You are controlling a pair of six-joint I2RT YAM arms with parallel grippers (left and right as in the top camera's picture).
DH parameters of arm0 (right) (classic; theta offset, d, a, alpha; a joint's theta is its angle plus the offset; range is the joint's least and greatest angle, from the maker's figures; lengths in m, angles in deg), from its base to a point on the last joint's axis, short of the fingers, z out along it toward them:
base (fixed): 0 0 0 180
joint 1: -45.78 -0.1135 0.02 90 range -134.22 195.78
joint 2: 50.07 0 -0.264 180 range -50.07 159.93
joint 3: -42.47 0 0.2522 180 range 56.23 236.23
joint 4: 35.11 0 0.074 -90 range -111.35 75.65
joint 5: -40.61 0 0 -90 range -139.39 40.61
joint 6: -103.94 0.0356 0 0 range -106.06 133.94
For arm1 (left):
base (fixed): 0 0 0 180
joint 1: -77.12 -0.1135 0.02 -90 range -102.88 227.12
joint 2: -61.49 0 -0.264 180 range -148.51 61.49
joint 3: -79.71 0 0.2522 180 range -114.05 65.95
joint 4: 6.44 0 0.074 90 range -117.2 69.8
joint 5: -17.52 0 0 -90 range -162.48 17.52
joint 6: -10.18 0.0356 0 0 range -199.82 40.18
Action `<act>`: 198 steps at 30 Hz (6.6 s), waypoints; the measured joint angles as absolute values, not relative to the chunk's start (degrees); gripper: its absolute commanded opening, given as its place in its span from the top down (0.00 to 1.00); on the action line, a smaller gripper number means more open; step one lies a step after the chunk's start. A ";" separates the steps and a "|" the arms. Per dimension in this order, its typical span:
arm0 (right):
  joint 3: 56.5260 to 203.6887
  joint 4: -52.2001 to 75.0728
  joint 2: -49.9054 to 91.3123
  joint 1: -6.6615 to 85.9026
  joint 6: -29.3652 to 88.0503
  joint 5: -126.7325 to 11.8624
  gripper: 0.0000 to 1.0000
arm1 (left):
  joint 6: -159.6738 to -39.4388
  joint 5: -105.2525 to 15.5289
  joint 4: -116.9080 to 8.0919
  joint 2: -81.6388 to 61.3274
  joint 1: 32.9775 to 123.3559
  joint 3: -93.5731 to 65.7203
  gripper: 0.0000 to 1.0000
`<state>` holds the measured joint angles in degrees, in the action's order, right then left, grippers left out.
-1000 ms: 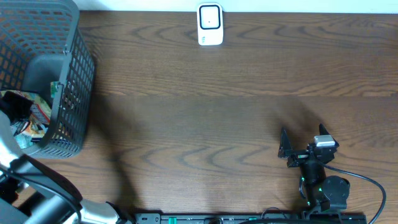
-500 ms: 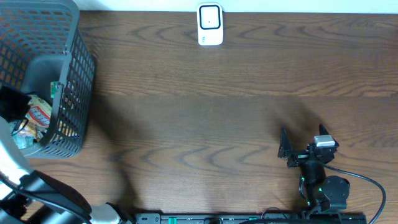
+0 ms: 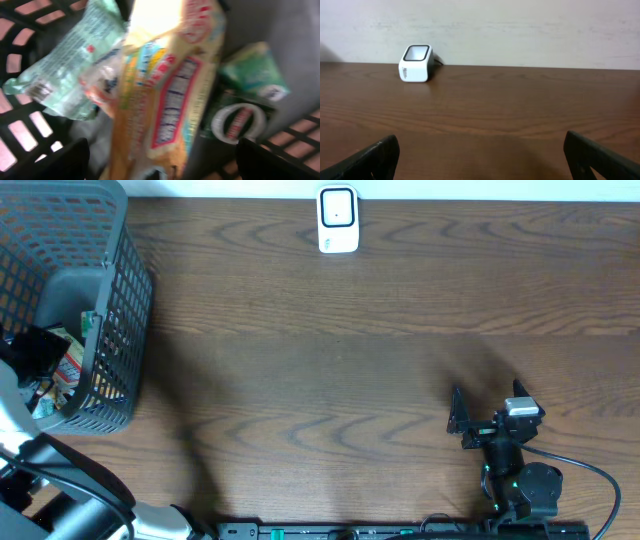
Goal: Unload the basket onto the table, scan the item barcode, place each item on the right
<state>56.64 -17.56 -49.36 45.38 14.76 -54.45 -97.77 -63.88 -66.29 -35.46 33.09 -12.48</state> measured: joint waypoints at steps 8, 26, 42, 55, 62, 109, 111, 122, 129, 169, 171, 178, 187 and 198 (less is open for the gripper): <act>56.64 -17.56 -49.36 45.38 14.76 -54.47 0.01 | -97.80 -64.93 -67.05 -35.94 33.09 -12.29 0.10; 56.64 -17.56 -49.38 45.38 14.76 -54.47 0.01 | -95.57 -53.06 -60.98 -43.11 33.09 -10.47 0.59; 56.64 -17.56 -49.36 45.38 14.76 -54.47 0.01 | -93.91 -47.40 -58.51 -44.18 33.02 -10.47 0.93; 56.64 -17.56 -49.36 45.38 14.76 -54.45 0.01 | -96.33 -47.00 -54.31 -27.26 32.69 -11.11 0.93; 56.64 -17.56 -49.36 45.38 14.76 -54.47 0.01 | -96.51 -46.85 -53.13 -18.06 32.72 -12.70 0.88; 56.64 -17.56 -49.36 45.38 14.76 -54.45 0.01 | -89.47 -74.19 -43.23 -50.43 41.13 -12.29 0.01; 56.64 -17.56 -49.36 45.38 14.76 -54.45 0.01 | -89.19 -72.95 -42.83 -50.71 41.04 -12.29 0.11; 56.64 -17.56 -49.36 45.38 14.76 -54.45 0.00 | -82.72 -57.23 -42.81 -50.71 40.41 -12.29 0.57; 56.64 -17.56 -49.36 45.38 14.76 -54.47 0.01 | -82.21 -48.12 -43.77 -50.71 40.06 -12.29 0.19; 56.64 -17.56 -49.36 45.38 14.76 -54.45 0.01 | -95.50 -46.54 -45.39 -25.58 35.69 -13.47 0.93; 56.64 -17.56 -49.36 45.38 14.76 -54.45 0.01 | -97.47 -44.91 -43.73 -21.77 35.69 -13.60 0.93; 56.64 -17.58 -49.36 45.38 14.76 -54.45 0.01 | -109.91 -38.85 -32.74 -13.88 35.99 -13.62 0.93; 56.64 -17.58 -49.36 45.38 14.79 -54.45 0.01 | -126.47 -37.23 -24.74 -7.02 44.63 -13.64 0.93; 56.64 -17.54 -49.38 45.38 14.76 -54.47 0.01 | -116.81 -38.13 -28.78 -20.22 78.61 -13.84 0.93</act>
